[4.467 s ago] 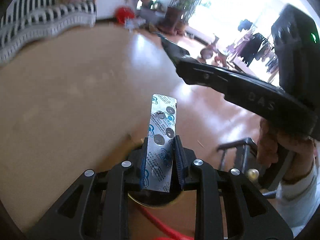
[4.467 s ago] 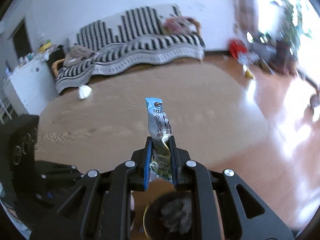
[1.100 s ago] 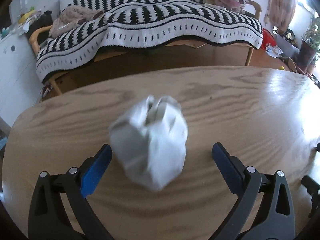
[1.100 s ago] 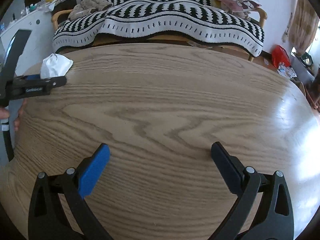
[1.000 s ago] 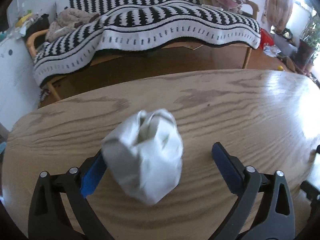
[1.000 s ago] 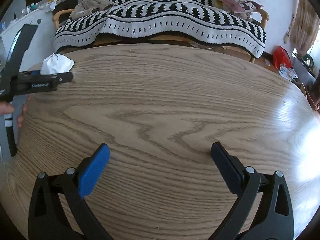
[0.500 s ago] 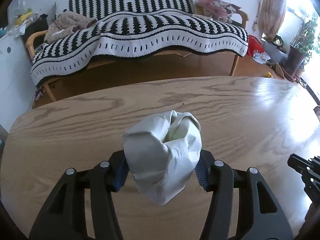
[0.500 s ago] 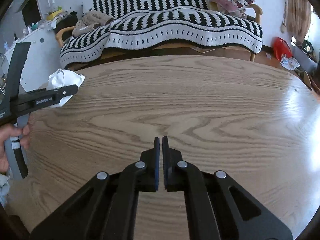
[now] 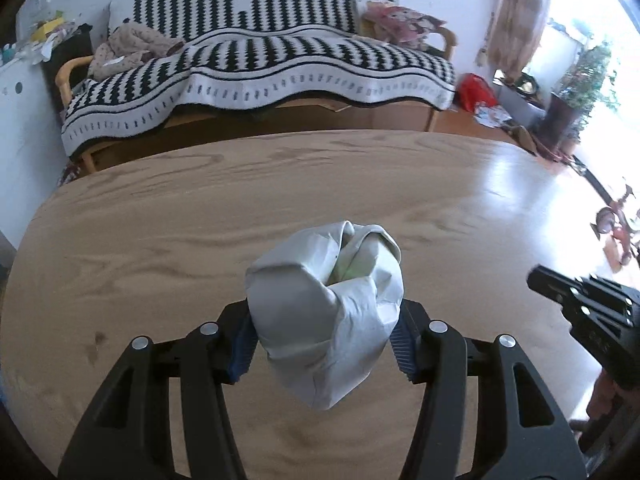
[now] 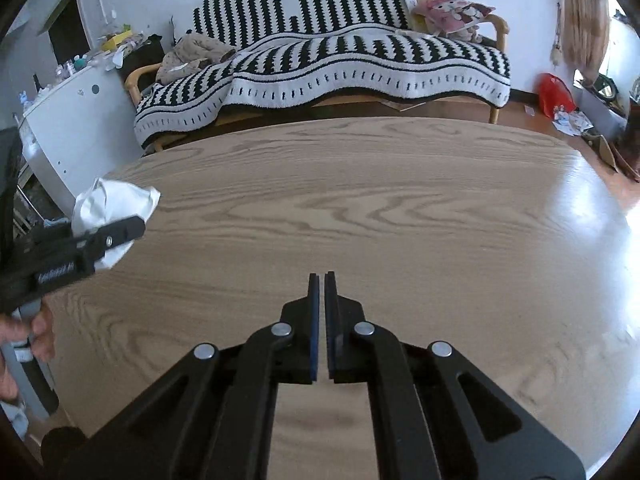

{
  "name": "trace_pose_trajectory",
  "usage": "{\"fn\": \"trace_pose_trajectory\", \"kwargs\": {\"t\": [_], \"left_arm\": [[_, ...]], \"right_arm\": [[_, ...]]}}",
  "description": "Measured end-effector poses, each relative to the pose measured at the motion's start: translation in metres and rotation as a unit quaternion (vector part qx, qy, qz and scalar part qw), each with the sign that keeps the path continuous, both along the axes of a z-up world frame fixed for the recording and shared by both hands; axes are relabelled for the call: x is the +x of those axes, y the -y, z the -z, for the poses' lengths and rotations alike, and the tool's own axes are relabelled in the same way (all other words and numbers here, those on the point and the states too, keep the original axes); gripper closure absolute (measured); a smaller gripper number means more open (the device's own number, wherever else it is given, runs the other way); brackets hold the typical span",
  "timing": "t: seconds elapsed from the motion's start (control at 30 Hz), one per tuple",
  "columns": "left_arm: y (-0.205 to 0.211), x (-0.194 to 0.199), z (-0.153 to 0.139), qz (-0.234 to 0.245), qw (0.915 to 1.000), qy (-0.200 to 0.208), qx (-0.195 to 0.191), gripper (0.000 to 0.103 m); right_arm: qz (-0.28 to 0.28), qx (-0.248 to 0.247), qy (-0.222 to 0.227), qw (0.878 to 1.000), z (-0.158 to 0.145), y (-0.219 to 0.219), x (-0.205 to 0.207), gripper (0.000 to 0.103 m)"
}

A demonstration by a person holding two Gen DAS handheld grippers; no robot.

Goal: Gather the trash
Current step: 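Carry the white paper bag to the bin and open the left gripper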

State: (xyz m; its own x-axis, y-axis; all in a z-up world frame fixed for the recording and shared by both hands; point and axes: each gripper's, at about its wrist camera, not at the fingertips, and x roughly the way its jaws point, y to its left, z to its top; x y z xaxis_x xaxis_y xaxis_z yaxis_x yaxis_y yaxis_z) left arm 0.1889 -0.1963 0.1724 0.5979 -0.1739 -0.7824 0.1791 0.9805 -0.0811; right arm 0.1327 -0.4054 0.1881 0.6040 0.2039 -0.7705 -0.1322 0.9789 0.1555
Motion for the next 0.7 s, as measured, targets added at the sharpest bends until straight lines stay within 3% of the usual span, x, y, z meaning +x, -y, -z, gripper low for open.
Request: {"fn": "trace_pose_trajectory", "kwargs": {"t": [0.43,0.7], "left_arm": [[0.116,-0.124,-0.051,0.13,0.9909,0.031,-0.016,0.048],[0.184,-0.19,-0.047,0.2,0.979,0.012,-0.039,0.048]], "right_arm": [[0.081,-0.011,0.038,0.996,-0.065,0.081,-0.136,0.099],[0.135,-0.014,0.04,0.99,-0.08,0.14,-0.213,0.099]]}}
